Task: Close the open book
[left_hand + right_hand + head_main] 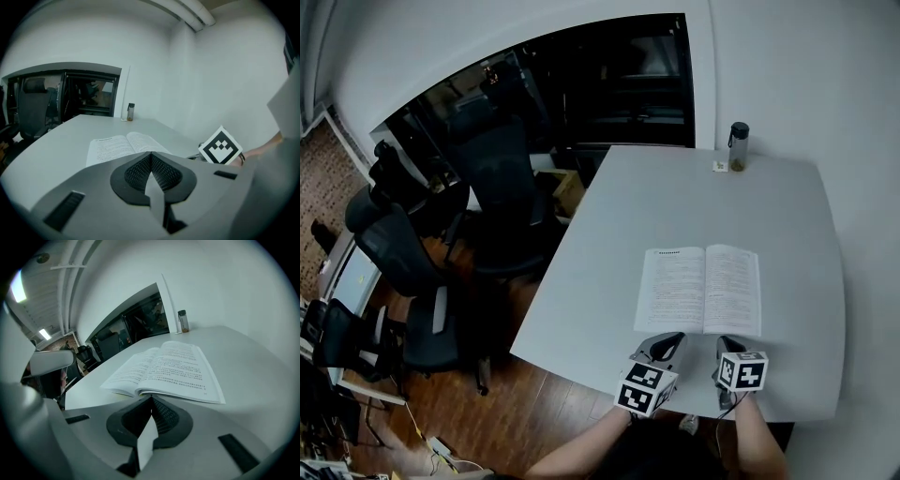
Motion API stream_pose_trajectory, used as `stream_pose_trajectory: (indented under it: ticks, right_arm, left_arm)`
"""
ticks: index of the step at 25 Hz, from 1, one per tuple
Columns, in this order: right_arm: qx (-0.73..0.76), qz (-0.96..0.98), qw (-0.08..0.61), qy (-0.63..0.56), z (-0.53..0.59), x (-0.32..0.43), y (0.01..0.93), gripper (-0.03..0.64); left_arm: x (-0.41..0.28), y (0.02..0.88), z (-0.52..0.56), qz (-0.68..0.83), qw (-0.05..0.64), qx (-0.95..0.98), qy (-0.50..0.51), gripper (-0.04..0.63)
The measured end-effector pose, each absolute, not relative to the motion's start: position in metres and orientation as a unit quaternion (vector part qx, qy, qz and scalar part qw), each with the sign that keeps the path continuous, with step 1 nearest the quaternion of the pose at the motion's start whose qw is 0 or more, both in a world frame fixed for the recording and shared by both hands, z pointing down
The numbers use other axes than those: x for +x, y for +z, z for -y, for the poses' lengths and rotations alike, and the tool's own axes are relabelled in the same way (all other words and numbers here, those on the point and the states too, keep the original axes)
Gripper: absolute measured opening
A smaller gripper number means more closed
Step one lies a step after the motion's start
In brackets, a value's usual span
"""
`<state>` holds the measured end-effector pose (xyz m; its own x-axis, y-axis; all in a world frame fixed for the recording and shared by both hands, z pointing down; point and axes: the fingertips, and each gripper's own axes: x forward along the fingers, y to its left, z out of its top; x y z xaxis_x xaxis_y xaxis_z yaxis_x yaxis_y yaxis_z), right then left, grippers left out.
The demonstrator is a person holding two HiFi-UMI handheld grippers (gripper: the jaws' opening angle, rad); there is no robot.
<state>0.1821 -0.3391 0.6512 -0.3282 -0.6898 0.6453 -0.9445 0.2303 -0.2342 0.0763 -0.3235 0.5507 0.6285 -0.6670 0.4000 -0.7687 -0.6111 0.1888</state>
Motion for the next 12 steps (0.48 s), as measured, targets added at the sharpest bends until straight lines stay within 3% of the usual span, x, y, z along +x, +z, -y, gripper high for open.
stream_pose_trajectory:
  ticks: [6,12]
  right_arm:
    - [0.566,0.721,0.233,0.326,0.350,0.193,0.673,0.006]
    - [0.600,0.722,0.184,0.290,0.359,0.212,0.654,0.006]
  left_arm:
    - [0.076,0.567,0.338,0.388,0.201,0.887,0.147,0.005]
    - [0.074,0.573,0.344,0.376,0.208,0.890,0.154,0.005]
